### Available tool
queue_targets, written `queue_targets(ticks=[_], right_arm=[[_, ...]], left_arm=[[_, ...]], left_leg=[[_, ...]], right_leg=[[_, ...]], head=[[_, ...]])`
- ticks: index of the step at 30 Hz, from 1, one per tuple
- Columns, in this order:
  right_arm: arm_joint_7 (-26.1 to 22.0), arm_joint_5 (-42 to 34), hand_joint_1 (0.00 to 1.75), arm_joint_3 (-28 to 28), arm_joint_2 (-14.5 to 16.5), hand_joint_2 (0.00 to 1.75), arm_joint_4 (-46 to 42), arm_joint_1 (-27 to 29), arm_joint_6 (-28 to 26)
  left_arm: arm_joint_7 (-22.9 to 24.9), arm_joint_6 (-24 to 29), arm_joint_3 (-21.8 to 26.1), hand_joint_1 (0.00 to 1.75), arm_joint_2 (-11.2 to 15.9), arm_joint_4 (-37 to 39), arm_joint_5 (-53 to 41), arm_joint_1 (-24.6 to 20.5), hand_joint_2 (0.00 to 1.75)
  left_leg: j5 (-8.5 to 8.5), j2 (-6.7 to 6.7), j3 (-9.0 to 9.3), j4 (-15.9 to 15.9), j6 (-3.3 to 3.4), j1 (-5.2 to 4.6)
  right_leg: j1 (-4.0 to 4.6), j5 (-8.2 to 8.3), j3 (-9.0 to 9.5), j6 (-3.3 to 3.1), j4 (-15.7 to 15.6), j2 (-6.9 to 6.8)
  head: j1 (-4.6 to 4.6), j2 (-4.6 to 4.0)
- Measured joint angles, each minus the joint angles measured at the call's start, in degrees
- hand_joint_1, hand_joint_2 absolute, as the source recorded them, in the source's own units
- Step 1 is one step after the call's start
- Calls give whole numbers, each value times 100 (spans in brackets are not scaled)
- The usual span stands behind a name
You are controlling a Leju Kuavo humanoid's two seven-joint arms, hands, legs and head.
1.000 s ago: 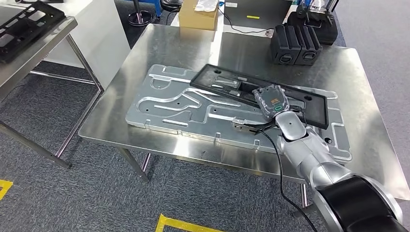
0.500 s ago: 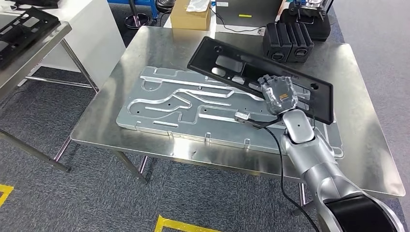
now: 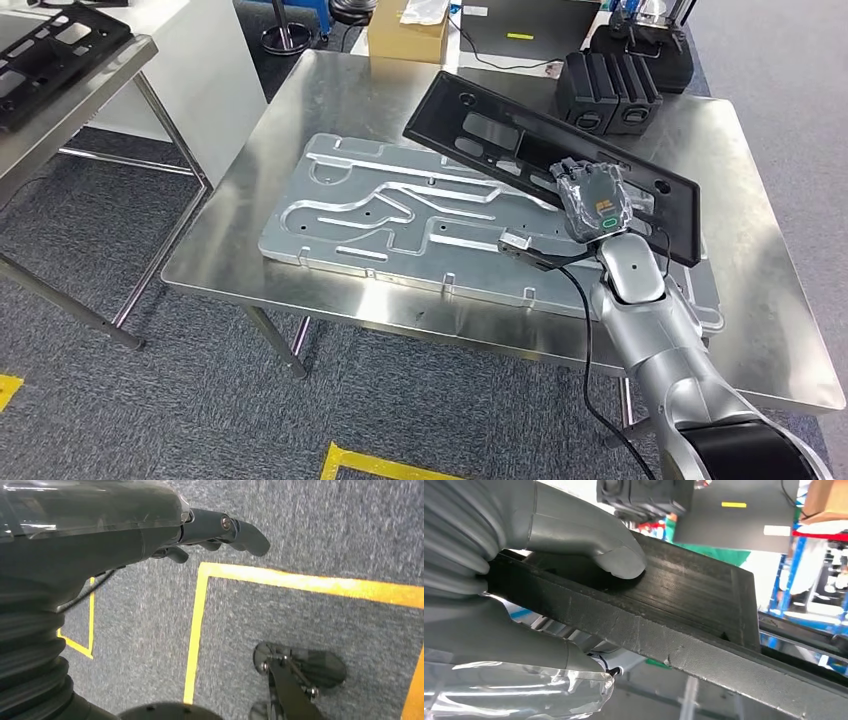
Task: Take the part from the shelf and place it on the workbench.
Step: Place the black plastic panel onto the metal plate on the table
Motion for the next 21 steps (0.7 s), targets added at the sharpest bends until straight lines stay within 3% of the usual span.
queue_targets(ticks=[2,5,7,10,11,12,13,14,16,17,21], right_arm=[[-18,-134,175,14,-7,175,98,-49,0],[-173,-158,175,-17,-8,175,328,-103,0],[-296,-165,175,-99,2,175,480,-124,-1],[-488,-226,175,-263,40,175,698,-174,-1],[-524,-244,175,-313,54,175,778,-181,-1],[-545,-253,175,-352,67,175,848,-184,-1],[-559,-258,175,-387,77,175,910,-185,-2],[-568,-261,175,-412,86,175,956,-189,-2],[-589,-276,175,-449,101,175,1018,-213,-3],[-608,-290,175,-470,107,175,1053,-231,-3],[-803,-381,175,-597,118,175,1237,-270,-5]], left_arm=[[-7,0,-16,0,0,0,73,-3,175],[-13,3,-37,0,6,0,135,-4,175],[-13,7,-43,0,14,0,171,1,175],[-2,19,-57,0,19,0,217,6,175],[1,21,-61,0,20,0,221,9,175],[2,22,-65,0,21,0,222,13,175],[3,23,-70,0,22,0,222,18,175],[3,24,-75,0,26,0,222,21,175],[4,28,-83,0,41,0,222,18,175],[4,32,-85,0,49,0,222,16,175],[5,46,-105,0,58,0,217,26,175]], left_leg=[[-32,-2,-20,44,-48,-20],[-36,-1,-39,50,-129,-36],[-147,1,-97,191,-193,-27],[-650,6,-530,1163,-265,-6],[-768,6,-692,1506,-275,-1],[-783,6,-778,1676,-275,1],[-687,6,-757,1612,-264,0],[-509,6,-632,1337,-242,-2],[-154,5,-253,530,-172,-18],[-66,4,-120,250,-141,-30],[-16,3,-27,15,-50,-46]], right_leg=[[13,181,278,-41,-573,0],[28,196,307,-134,-679,11],[17,211,311,-200,-698,2],[13,213,314,-264,-707,-8],[20,211,314,-270,-706,-8],[27,209,316,-273,-704,-8],[32,207,318,-274,-701,-7],[36,205,323,-272,-698,-4],[48,199,330,-254,-692,3],[53,199,327,-234,-691,6],[49,214,318,-111,-700,4]], head=[[-4,-1],[-12,-1],[-19,-1],[-40,0],[-39,0],[-39,1],[-39,1],[-39,1],[-38,1],[-37,1],[-32,1]])
